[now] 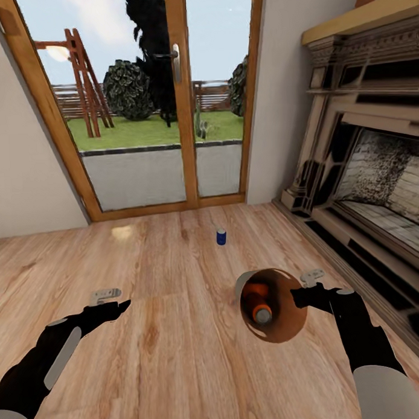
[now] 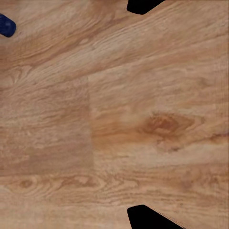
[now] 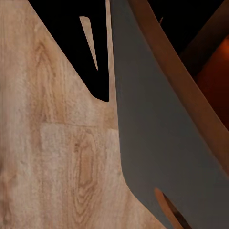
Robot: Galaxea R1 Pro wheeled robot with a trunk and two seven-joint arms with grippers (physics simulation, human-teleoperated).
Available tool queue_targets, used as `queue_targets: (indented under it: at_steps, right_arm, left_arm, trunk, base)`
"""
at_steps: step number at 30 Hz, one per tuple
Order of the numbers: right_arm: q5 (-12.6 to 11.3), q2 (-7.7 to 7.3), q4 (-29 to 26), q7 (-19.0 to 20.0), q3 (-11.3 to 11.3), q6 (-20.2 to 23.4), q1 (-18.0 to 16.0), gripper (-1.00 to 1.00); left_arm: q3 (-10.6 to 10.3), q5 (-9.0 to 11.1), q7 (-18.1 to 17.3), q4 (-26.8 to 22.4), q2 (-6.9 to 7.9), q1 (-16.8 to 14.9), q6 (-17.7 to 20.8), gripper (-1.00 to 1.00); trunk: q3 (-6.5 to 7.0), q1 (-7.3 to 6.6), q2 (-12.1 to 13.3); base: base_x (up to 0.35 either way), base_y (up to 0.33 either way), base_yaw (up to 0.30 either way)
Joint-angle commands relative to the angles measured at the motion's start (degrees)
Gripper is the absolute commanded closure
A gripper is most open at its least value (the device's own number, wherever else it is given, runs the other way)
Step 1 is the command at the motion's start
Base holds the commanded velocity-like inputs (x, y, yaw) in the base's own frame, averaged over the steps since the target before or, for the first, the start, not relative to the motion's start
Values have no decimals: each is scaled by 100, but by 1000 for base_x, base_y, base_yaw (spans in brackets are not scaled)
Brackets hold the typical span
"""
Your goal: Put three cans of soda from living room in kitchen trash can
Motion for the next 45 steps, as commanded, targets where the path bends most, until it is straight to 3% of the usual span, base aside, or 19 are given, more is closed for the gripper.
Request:
queue_targets:
  at_steps: [1, 38, 45]
  right_arm:
    - [-89, 3, -11, 27, 1, 24, -2, 100]
    - [-98, 23, -24, 27, -2, 15, 4, 100]
    - [-105, 29, -14, 23, 3, 6, 7, 100]
  left_arm:
    - [0, -3, 0, 4, 0, 1, -3, -100]
    - [-5, -16, 1, 73, -6, 3, -24, -100]
    - [0, -15, 1, 180, -4, 3, -24, -100]
  trunk:
    - [4, -1, 0]
    - [135, -1, 0]
    - [141, -1, 0]
  base:
    - [270, 190, -236]
    - [262, 196, -243]
    - [223, 253, -100]
